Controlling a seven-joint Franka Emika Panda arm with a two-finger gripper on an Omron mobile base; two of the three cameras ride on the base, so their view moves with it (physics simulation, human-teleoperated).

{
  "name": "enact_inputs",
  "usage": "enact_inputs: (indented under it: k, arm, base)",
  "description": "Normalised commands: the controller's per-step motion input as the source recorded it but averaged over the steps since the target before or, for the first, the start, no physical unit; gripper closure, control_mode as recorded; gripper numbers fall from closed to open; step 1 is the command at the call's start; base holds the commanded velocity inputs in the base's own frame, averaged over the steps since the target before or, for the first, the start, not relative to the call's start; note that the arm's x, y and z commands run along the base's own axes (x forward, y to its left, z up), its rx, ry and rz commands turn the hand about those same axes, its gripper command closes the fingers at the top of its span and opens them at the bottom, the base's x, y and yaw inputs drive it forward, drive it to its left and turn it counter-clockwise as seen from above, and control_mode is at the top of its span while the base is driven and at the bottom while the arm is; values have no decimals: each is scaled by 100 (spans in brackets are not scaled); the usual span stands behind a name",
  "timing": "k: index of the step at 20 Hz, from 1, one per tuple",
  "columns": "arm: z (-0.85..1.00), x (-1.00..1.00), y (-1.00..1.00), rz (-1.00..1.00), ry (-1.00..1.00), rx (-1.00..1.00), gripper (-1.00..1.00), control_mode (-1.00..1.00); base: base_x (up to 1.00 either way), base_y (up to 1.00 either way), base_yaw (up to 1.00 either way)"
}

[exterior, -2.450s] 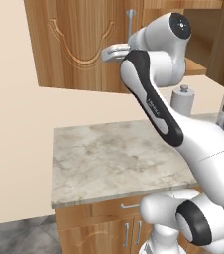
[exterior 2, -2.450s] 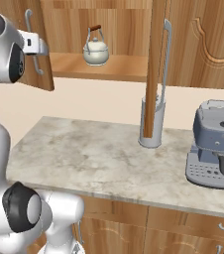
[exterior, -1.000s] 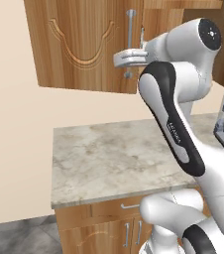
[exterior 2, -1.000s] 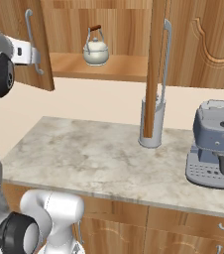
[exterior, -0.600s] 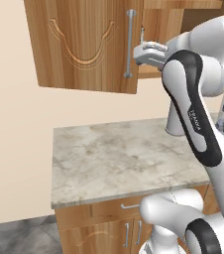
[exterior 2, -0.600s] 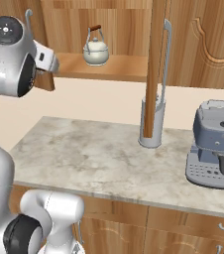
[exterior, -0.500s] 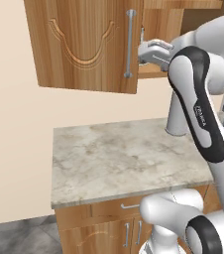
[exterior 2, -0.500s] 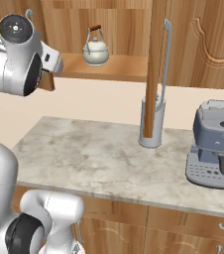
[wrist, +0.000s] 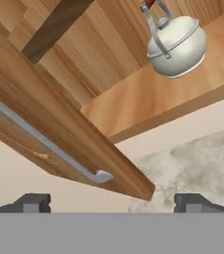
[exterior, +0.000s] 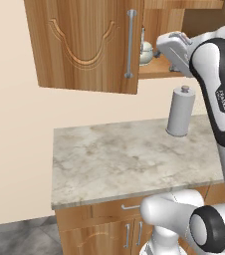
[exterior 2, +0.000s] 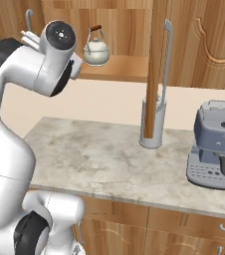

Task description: Open the cabinet, pick the kettle from the cabinet, and place it in the sink.

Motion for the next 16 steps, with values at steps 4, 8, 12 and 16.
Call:
enact_inputs:
  k: [4, 8, 12, 16]
  arm:
    - [-24, 43, -3, -9, 0, 22, -100, -100]
    - [-15, 41, -14, -1, 1, 22, -100, -100]
    - [-9, 35, -12, 0, 4, 23, -100, -100]
    - [-1, 29, -5, 0, 8, 25, -100, -100]
  base:
    - [0, 0, 0]
    - [0, 0, 0]
    - [0, 0, 0]
    - [0, 0, 0]
